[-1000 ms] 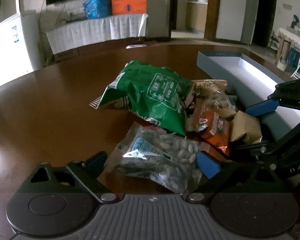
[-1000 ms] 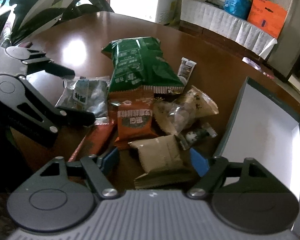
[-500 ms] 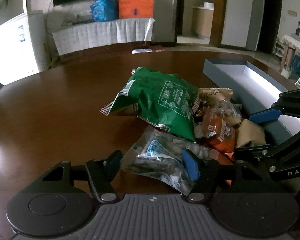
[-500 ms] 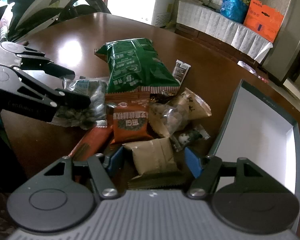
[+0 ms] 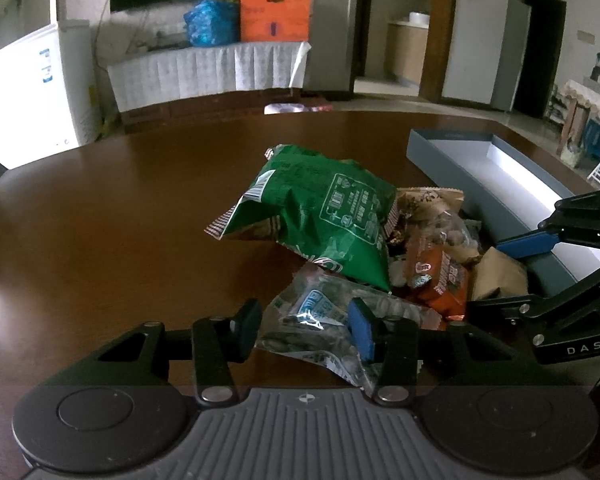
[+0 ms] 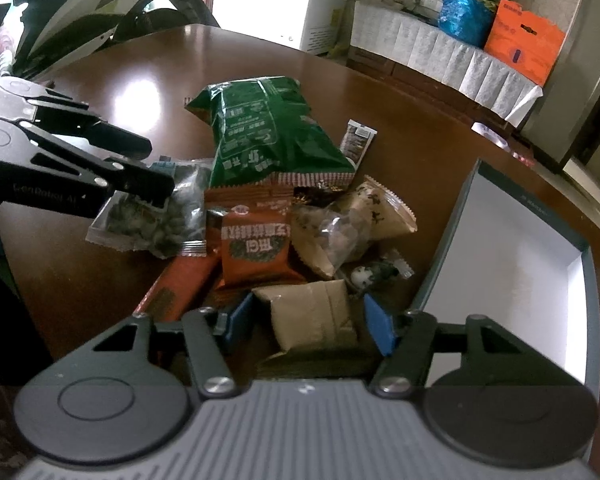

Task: Organize snacks
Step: 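Close left tool on clear nut bag while right tool grasps brown kraft packet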

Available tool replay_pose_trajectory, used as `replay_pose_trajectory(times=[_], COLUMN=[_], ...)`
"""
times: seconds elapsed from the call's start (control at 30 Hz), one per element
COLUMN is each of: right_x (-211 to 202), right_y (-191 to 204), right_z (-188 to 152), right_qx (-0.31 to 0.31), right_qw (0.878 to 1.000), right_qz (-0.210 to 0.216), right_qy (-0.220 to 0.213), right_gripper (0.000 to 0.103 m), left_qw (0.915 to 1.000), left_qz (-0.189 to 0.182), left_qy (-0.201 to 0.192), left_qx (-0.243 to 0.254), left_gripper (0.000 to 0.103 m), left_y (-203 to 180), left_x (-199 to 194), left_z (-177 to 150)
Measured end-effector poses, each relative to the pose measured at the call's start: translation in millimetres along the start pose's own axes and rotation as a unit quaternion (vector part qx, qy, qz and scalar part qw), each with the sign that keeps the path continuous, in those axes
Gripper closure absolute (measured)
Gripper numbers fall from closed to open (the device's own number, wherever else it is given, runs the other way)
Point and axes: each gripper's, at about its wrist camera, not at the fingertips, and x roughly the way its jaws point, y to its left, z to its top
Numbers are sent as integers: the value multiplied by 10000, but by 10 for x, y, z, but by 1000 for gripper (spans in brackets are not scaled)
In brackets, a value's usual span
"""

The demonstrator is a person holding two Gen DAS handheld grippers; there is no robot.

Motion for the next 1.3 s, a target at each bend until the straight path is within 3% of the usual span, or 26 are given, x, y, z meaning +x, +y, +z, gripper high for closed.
replay_pose_trajectory(times=[0.23,0.3,0.37,0.4,0.6,0.77,0.83,0.9,0.97,1.07,1.3], right_x=[-1,-6,-5,-4,-5,-3,-5,-5,-5,-7,-19], right_y=[1,2,6,7,8,6,10,14,14,16,27], right_z=[2,-2,-8,-7,-12,-9,-15,-21,-26,-30,-36], right_qx=[-13,-31,-58,-64,-63,-59,-64,-71,-73,-73,-96], right_qw=[10000,10000,10000,9999,9999,9999,10000,10000,10000,10000,10000], right_qz=[30,52,61,66,62,60,57,52,46,43,18], right_qy=[41,50,49,50,51,55,47,39,28,28,-11], right_gripper=[41,41,41,41,41,41,41,42,42,42,49], left_qw=[9999,9999,9999,9999,10000,9986,9987,9990,9993,9987,9986], left_qz=[3,3,-40,-21,16,-198,-161,-163,-184,-349,-381], left_qy=[20,-3,-48,-92,32,283,198,76,-44,-112,-211], left_qx=[-137,-130,-122,-102,-9,-406,-431,-420,-328,-351,-311], left_gripper=[52,44,22,19,14,12,11,18,38,52,68], left_y=[19,7,-4,-15,-59,-1,-27,-51,-112,-115,-116], left_x=[-30,-44,-58,-73,-2,133,159,171,163,157,99], left_z=[9,2,-10,-13,-28,-70,-75,-100,-113,-112,-64])
